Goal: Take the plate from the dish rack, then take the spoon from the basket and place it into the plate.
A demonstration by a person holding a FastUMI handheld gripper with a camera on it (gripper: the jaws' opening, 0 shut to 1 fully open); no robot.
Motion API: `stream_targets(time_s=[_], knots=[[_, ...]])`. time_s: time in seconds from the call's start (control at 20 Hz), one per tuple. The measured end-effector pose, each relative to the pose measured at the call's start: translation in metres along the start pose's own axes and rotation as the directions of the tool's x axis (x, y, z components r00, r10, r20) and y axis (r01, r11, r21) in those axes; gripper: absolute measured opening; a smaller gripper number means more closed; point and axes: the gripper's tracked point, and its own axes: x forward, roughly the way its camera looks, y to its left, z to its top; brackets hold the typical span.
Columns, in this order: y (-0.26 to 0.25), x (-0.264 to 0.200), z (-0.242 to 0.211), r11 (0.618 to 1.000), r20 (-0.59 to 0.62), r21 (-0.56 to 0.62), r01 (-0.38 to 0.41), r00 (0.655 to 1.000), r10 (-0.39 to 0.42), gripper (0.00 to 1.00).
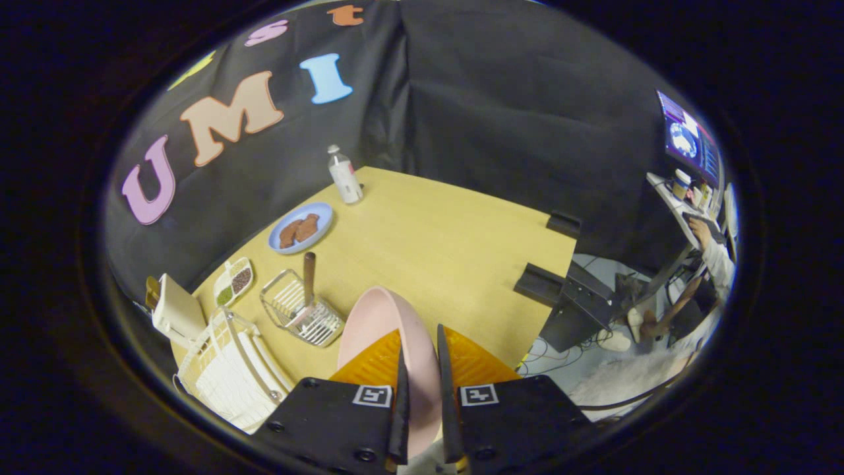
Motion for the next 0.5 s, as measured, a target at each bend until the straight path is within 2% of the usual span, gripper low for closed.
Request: stream_targets(time_s=[0.25,0.4,0.5], knots=[[-0.005,0.019,-0.020,0.997,0.013,0.070,-0.037,0.999,0.036,0.24],[-0.011,0.033,-0.046,0.996,-0.034,0.080,-0.035,0.999,0.038,0.23],[-0.006,0.040,-0.060,0.992,-0.061,0.114,-0.060,0.996,0.067,0.23]])
